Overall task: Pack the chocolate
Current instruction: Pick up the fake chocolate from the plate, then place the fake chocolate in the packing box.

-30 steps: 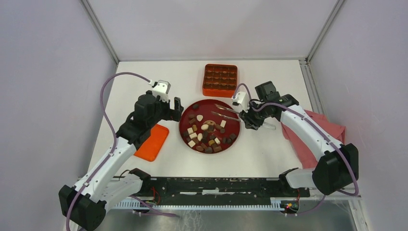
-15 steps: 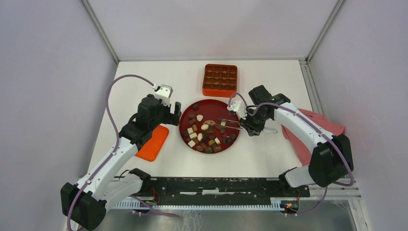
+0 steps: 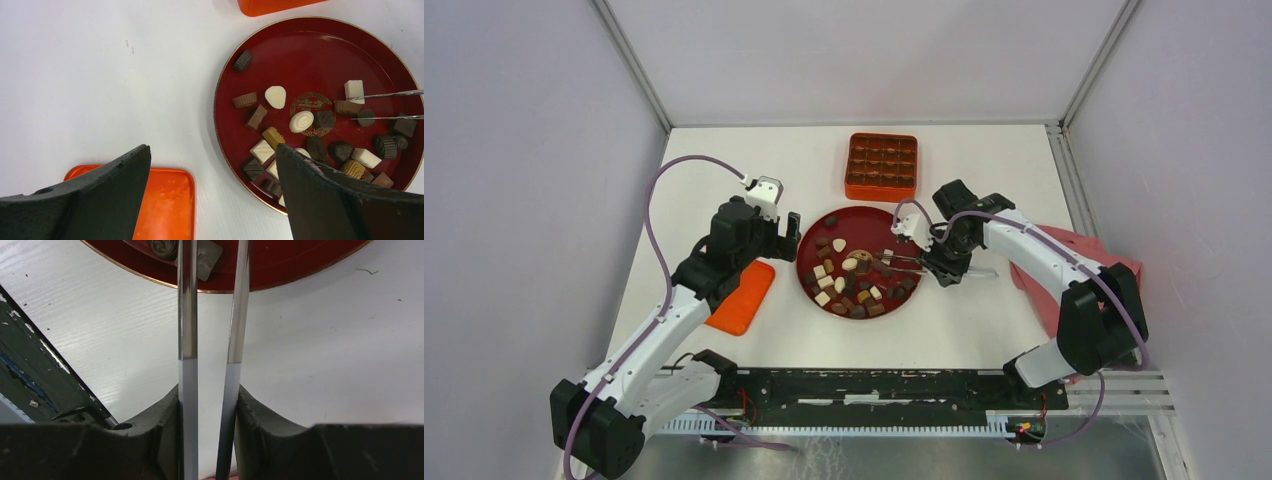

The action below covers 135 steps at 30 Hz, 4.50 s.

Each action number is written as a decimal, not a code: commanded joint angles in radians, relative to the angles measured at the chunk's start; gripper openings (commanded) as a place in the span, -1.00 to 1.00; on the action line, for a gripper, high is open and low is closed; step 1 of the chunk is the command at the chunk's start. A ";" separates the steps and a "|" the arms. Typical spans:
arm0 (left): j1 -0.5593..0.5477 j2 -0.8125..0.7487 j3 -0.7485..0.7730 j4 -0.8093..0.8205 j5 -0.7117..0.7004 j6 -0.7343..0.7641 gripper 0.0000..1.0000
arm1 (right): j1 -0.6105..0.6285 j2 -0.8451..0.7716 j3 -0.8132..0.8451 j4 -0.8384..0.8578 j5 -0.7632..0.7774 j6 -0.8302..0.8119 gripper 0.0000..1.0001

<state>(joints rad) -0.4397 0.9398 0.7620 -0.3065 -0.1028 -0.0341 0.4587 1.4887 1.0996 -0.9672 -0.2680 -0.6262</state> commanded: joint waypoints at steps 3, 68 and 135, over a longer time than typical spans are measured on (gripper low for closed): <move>0.004 -0.011 0.002 0.015 0.006 0.065 0.97 | 0.027 0.029 0.045 -0.010 0.010 0.002 -0.26; 0.028 -0.010 0.003 0.013 -0.008 0.071 0.95 | -0.248 0.594 0.867 0.268 -0.352 0.349 -1.00; 0.066 0.011 0.007 0.012 0.025 0.070 0.94 | -0.195 0.779 1.011 0.298 -0.206 0.313 -0.26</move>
<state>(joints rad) -0.3809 0.9699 0.7620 -0.3077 -0.0944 -0.0093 0.2619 2.3600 2.1036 -0.6956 -0.4511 -0.2932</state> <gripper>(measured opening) 0.972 0.404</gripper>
